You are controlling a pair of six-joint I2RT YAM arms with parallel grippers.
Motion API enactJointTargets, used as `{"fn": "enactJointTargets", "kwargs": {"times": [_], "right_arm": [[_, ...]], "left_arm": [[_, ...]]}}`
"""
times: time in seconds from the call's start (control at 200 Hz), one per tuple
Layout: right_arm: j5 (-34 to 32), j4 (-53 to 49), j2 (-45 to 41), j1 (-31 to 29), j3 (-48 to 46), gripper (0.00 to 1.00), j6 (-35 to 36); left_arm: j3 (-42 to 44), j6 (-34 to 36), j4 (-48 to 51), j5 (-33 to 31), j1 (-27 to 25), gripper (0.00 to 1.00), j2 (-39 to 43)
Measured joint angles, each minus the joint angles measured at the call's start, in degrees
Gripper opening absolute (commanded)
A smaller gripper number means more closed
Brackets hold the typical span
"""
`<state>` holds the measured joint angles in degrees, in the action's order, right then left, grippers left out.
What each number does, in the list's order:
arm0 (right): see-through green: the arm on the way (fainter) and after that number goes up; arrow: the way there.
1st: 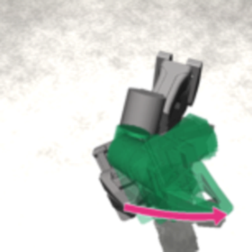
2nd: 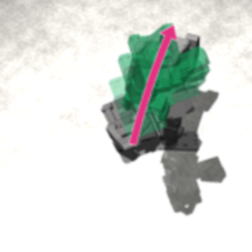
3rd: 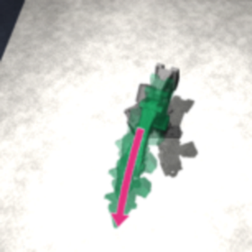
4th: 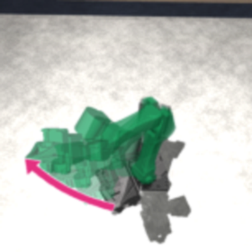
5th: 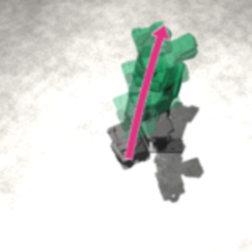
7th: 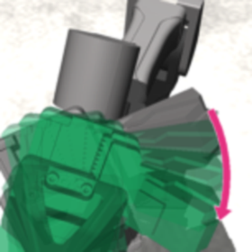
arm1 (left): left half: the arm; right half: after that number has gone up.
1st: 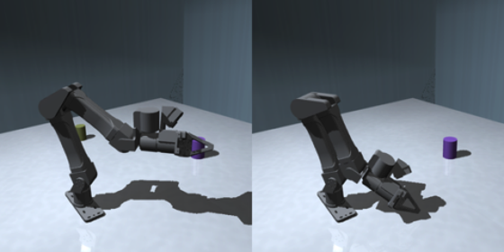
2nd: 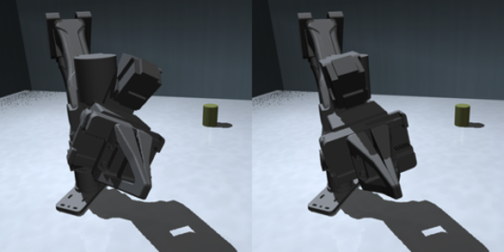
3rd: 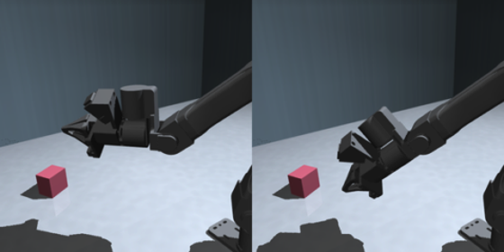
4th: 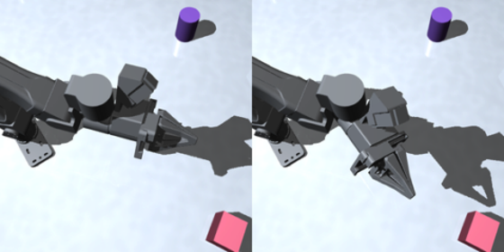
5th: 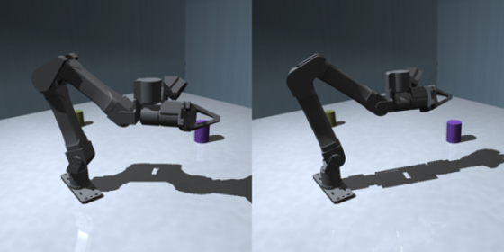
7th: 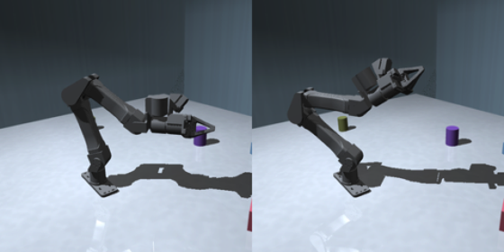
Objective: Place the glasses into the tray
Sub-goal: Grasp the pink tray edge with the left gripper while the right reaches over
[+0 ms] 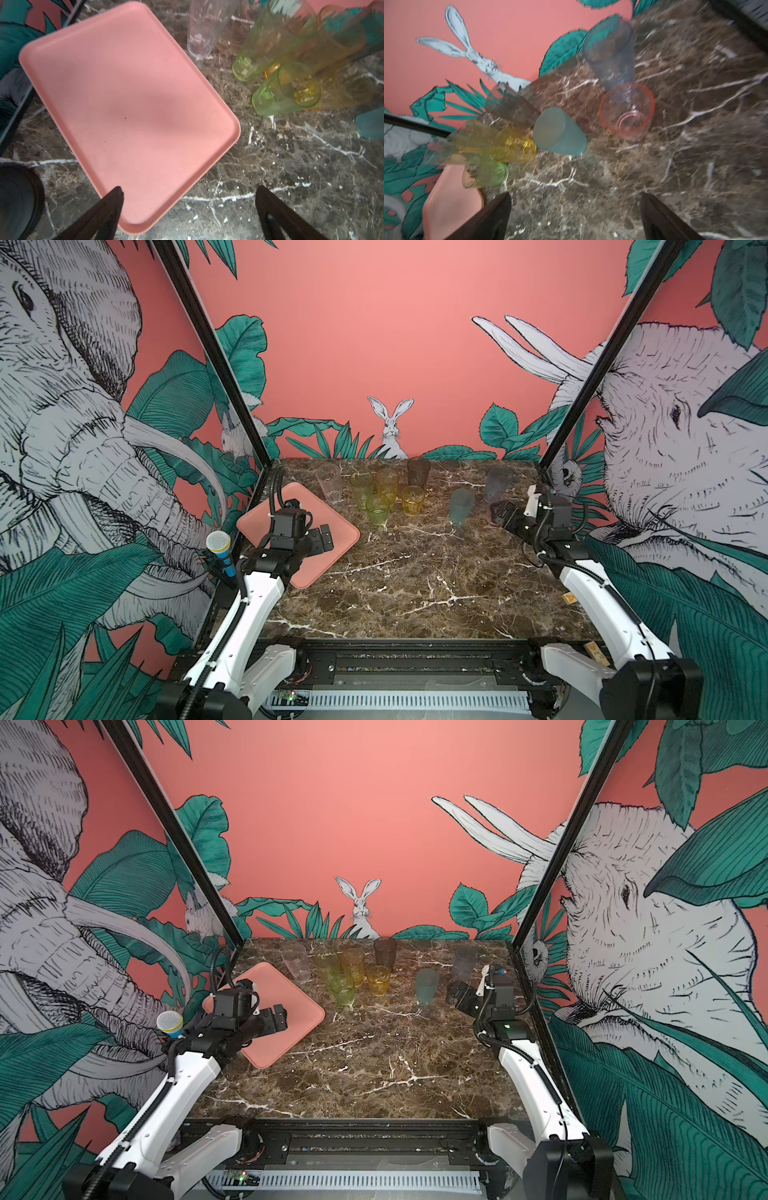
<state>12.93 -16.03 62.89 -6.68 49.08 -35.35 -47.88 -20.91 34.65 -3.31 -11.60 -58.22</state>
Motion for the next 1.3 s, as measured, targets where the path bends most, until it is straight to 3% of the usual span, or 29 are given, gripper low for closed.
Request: {"fn": "enactJointTargets", "kwargs": {"times": [0.175,0.33,0.53,0.725,0.881,1.141,1.301], "right_arm": [[3.0,-5.5,0.8,-8.0,1.6,0.99,-0.7],[2.6,-7.5,1.0,-14.0,2.3,0.99,-0.5],[1.3,-8.6,3.6,-18.6,3.2,0.99,-0.5],[0.1,-8.7,5.6,-21.6,3.8,0.99,-0.4],[-0.3,-9.0,6.9,-22.8,5.2,0.98,-0.4],[-0.7,-9.3,7.2,-23.6,6.0,0.98,-0.4],[-1.2,-10.0,7.2,-23.7,6.0,0.98,-0.4]], "left_arm": [[-0.8,1.0,3.4,0.5,-4.5,0.95,-9.5],[0.8,1.3,3.6,0.3,-4.7,0.92,-13.1],[1.1,1.7,2.7,0.0,-4.6,0.80,-17.9],[1.1,2.1,0.9,1.0,-4.6,0.76,-23.5],[1.0,1.9,-0.1,1.4,-4.7,0.67,-26.6],[1.0,2.0,-0.8,1.6,-4.6,0.55,-28.7],[0.9,2.1,-0.8,1.1,-4.7,0.52,-29.3]]}}
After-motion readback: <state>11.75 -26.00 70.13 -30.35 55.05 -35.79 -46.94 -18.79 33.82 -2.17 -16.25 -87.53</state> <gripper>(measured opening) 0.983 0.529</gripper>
